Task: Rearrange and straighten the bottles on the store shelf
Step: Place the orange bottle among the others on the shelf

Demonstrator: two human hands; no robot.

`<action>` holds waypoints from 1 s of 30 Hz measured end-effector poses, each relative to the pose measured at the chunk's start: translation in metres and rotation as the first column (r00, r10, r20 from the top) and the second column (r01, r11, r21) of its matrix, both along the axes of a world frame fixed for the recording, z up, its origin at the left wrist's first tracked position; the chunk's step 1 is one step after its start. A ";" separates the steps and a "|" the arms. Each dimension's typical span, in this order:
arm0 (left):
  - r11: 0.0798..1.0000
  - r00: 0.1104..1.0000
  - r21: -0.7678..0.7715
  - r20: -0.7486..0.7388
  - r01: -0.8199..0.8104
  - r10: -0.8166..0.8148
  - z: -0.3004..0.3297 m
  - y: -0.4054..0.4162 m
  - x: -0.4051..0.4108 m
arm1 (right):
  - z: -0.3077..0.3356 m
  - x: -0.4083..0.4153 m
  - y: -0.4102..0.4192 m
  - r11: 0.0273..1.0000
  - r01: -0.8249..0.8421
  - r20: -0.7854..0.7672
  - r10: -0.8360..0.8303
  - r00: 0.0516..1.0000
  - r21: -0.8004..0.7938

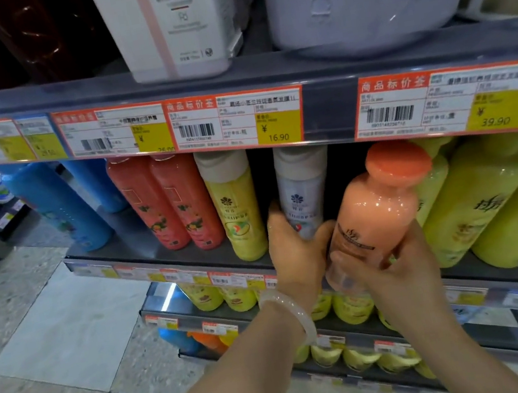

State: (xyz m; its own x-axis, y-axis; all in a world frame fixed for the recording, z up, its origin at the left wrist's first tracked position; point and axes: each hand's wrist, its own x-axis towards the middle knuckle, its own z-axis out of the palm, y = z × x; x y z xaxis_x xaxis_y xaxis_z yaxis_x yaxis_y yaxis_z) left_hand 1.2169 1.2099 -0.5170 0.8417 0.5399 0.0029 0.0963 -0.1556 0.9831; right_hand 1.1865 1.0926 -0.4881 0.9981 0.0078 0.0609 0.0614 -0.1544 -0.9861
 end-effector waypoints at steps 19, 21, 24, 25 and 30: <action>0.881 0.907 -0.218 0.065 0.421 -0.417 0.011 -0.050 -0.091 | 0.028 -0.034 -0.044 0.969 -0.233 -0.142 0.219 0.965 -0.089; 0.846 0.885 -0.266 0.072 0.461 -0.460 0.018 -0.067 -0.095 | 0.032 -0.039 -0.065 0.970 -0.235 -0.143 0.225 0.964 -0.061; 0.810 0.839 -0.244 0.035 0.534 -0.543 0.021 -0.099 -0.100 | 0.036 -0.050 -0.099 0.976 -0.204 -0.170 0.189 0.967 -0.071; 0.787 0.816 -0.253 0.025 0.563 -0.577 0.019 -0.112 -0.101 | 0.037 -0.054 -0.114 0.981 -0.182 -0.174 0.168 0.970 -0.069; 0.740 0.759 -0.230 -0.011 0.632 -0.651 0.013 -0.203 -0.106 | 0.031 -0.073 -0.203 0.998 -0.048 -0.153 0.041 0.987 -0.043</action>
